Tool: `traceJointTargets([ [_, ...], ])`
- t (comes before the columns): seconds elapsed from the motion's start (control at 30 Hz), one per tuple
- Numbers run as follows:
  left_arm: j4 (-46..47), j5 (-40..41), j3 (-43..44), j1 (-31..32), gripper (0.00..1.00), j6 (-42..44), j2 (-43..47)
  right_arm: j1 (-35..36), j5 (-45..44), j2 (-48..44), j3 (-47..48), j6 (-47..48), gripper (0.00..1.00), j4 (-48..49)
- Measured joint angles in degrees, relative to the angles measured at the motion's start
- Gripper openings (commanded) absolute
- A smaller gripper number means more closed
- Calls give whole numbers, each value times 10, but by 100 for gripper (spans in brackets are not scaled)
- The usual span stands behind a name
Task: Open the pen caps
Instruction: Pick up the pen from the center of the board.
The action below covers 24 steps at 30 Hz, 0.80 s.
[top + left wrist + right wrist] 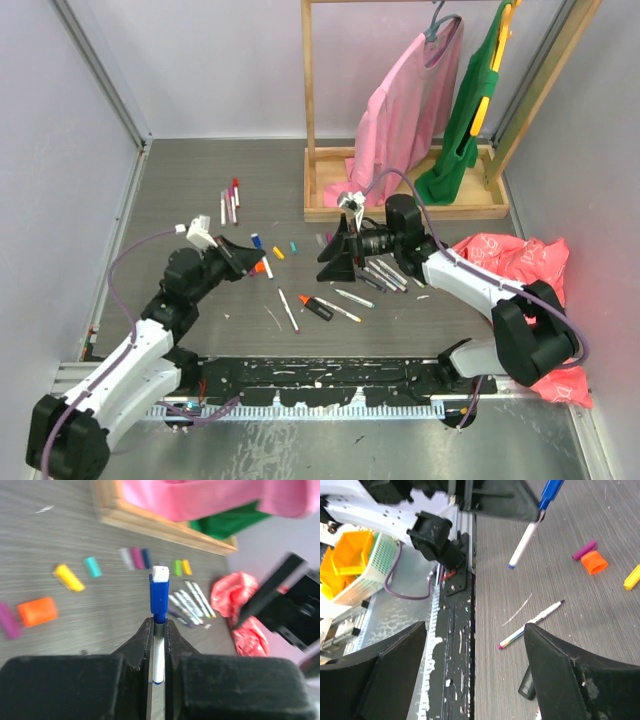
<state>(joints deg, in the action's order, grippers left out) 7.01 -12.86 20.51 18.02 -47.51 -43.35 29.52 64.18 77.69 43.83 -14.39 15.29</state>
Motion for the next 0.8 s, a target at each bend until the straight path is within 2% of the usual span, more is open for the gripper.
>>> traceJointTargets([
  [0.2,154,85,-20,159,0,-25,27,-1,0,-3,-24,-88,85,136],
  [0.47,297,195,-19,320,0,21,-43,0,0,-3,-24,-129,83,187],
  [0.6,327,228,-9,370,0,52,-90,3,0,-3,-24,-143,81,198],
  [0.8,358,258,-1,394,0,79,-101,11,-4,6,-24,-148,78,194],
])
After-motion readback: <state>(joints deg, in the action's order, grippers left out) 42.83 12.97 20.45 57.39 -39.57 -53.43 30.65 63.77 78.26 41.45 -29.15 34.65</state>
